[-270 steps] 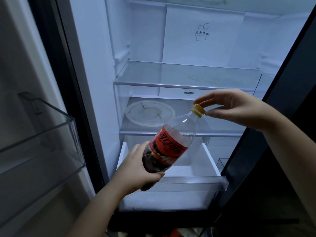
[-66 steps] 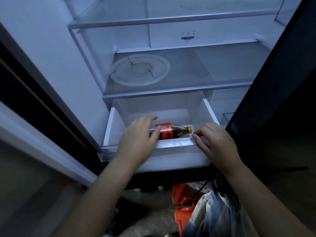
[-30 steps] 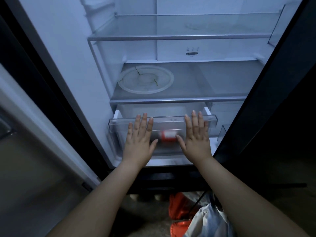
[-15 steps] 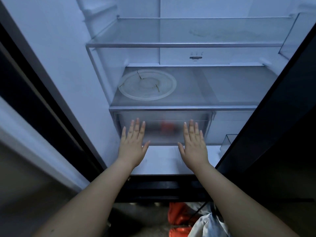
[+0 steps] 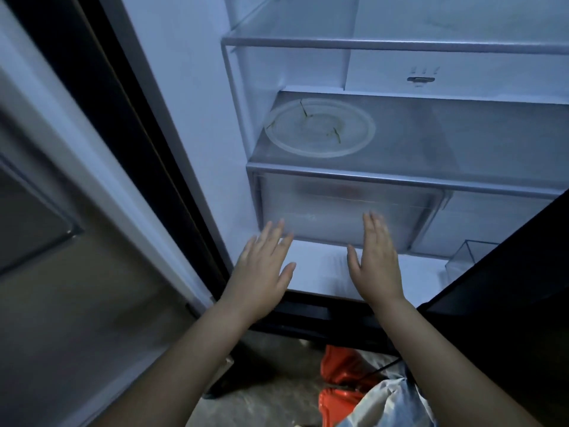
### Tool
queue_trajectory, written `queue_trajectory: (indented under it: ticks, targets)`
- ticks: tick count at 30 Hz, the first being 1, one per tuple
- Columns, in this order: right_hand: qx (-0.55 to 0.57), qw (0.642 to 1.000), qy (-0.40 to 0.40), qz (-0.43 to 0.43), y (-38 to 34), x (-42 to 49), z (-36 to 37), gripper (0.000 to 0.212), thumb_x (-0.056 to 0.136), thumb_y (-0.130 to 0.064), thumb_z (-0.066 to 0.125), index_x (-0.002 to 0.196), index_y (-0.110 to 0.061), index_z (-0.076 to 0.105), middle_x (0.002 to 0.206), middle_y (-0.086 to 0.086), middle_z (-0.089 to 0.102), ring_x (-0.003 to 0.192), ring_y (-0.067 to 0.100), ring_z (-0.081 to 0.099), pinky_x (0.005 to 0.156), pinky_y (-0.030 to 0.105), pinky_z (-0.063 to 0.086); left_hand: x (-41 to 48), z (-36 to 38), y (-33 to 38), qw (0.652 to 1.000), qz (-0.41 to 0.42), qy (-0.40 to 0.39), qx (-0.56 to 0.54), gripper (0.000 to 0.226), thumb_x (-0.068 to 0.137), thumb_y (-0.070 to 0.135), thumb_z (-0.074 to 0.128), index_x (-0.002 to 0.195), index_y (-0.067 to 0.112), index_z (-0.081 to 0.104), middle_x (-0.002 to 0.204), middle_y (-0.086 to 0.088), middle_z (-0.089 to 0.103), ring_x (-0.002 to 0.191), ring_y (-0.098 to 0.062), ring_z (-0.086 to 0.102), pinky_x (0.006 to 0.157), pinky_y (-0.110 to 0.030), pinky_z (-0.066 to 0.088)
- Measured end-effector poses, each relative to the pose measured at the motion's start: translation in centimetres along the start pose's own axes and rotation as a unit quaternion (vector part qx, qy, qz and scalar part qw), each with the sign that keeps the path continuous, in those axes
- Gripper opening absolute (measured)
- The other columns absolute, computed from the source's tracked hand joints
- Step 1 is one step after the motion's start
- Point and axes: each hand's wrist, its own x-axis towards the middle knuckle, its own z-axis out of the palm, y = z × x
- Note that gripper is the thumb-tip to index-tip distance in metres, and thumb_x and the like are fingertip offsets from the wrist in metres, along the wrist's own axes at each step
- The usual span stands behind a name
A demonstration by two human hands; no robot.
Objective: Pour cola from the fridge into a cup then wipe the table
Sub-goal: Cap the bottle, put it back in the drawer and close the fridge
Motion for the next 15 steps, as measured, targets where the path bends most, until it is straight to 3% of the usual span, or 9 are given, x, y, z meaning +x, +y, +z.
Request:
queue_trajectory:
  ticks: [2, 4, 7, 11, 15]
  targets:
    - [0.053, 0.998, -0.003, -0.030, -2.1, -1.4, 0.2, 0.052, 0.091, -0.011, 0.054, 0.140, -0.002, 0.039, 0.147, 0.015, 0.038, 0.136, 0.031, 0.034, 0.112, 0.034, 0.025, -4.0, -1.4, -0.2, 0.999, 0.009, 0.035, -0.033, 0.047, 0.095, 0.026, 0.052, 0.140, 0.014, 0.046, 0.152, -0.004, 0.036, 0.142, -0.022, 0.030, 0.114, -0.040, 0.027]
    - [0.084, 0.994, -0.002, -0.070, -4.7, -3.3, 0.5, 0.044, 0.089, -0.007, 0.054, 0.132, -0.003, 0.048, 0.138, 0.014, 0.048, 0.129, 0.029, 0.042, 0.109, 0.026, 0.024, -7.8, -2.2, -0.8, 0.996, -0.004, 0.078, -0.034, 0.039, 0.089, 0.019, 0.059, 0.128, 0.011, 0.059, 0.138, -0.005, 0.054, 0.133, -0.024, 0.045, 0.105, -0.042, 0.039]
    - [0.140, 0.981, -0.012, -0.131, -9.4, -6.6, 0.7, 0.040, 0.087, -0.004, 0.055, 0.127, -0.004, 0.052, 0.131, 0.012, 0.053, 0.124, 0.022, 0.043, 0.109, 0.014, 0.020, -13.2, -3.6, -1.6, 0.995, -0.030, 0.094, -0.027, 0.036, 0.090, 0.021, 0.056, 0.124, 0.012, 0.062, 0.131, -0.002, 0.059, 0.127, -0.022, 0.051, 0.097, -0.040, 0.047]
    - [0.200, 0.955, -0.030, -0.217, -15.3, -11.7, 0.7, 0.036, 0.087, -0.006, 0.050, 0.122, -0.005, 0.055, 0.128, 0.011, 0.054, 0.120, 0.020, 0.047, 0.107, 0.022, 0.031, -20.4, -4.7, -3.0, 0.993, -0.042, 0.111, 0.007, 0.041, 0.092, 0.030, 0.043, 0.127, 0.015, 0.058, 0.129, -0.001, 0.060, 0.122, -0.019, 0.051, 0.101, -0.031, 0.037]
    - [0.176, 0.936, -0.086, -0.292, -20.2, -17.0, 1.4, 0.039, 0.087, -0.011, 0.045, 0.125, -0.003, 0.054, 0.129, 0.014, 0.053, 0.121, 0.024, 0.047, 0.107, 0.032, 0.036, -27.2, -4.7, -4.9, 0.981, -0.148, 0.085, 0.091, 0.056, 0.089, 0.037, 0.037, 0.130, 0.003, 0.056, 0.132, -0.014, 0.058, 0.122, -0.033, 0.055, 0.101, -0.050, 0.042]
